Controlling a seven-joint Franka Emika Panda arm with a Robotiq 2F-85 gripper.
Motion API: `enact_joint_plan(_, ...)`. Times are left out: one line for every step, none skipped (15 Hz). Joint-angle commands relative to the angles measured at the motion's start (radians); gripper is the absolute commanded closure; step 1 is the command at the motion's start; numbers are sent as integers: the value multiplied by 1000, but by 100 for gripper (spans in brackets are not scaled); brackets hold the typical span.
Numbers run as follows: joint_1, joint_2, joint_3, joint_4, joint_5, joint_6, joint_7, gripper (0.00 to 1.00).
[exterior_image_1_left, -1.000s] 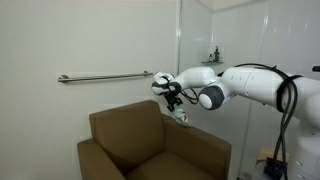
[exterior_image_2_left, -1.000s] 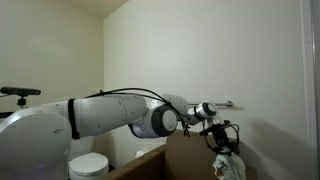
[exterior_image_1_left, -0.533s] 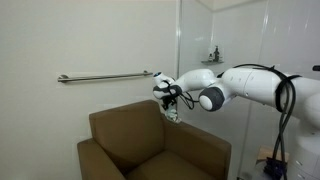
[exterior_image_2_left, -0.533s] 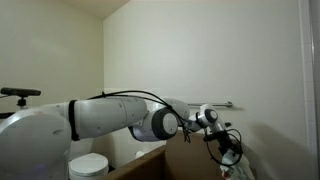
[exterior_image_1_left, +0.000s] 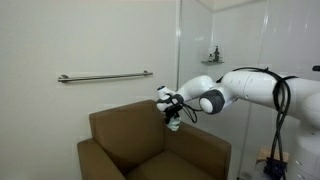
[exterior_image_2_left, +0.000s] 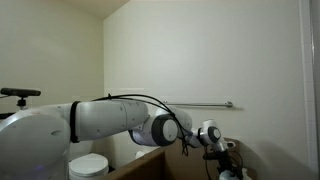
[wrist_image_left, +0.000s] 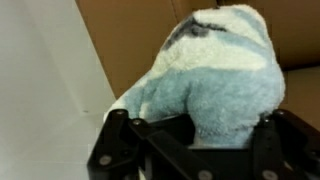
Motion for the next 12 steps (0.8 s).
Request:
enact_joint_plan(-36, -1, -2, -18, 20, -43, -34, 95)
enact_joint_plan(-41, -4, -9, -9, 19, -63, -34, 95)
enact_joint_plan(-49, -6, -10, 4, 21, -96, -42, 95)
enact_joint_plan(-57, -10, -8, 12, 23, -131, -54, 95)
enact_joint_plan(-63, -12, -5, 18, 25, -171, -64, 95)
enact_joint_plan(-68, -15, 0, 20, 29, -220, -79, 95)
enact_joint_plan(-71, -18, 4, 20, 32, -275, -93, 95)
enact_joint_plan(-73, -19, 5, 25, 33, -325, -104, 95)
enact_joint_plan(-74, -19, 6, 35, 34, -378, -114, 95)
enact_joint_plan(-72, -19, 2, 48, 29, -426, -120, 95)
enact_joint_plan(-70, -19, -2, 62, 24, -468, -127, 95)
enact_joint_plan(-63, -19, -9, 77, 15, -504, -130, 96)
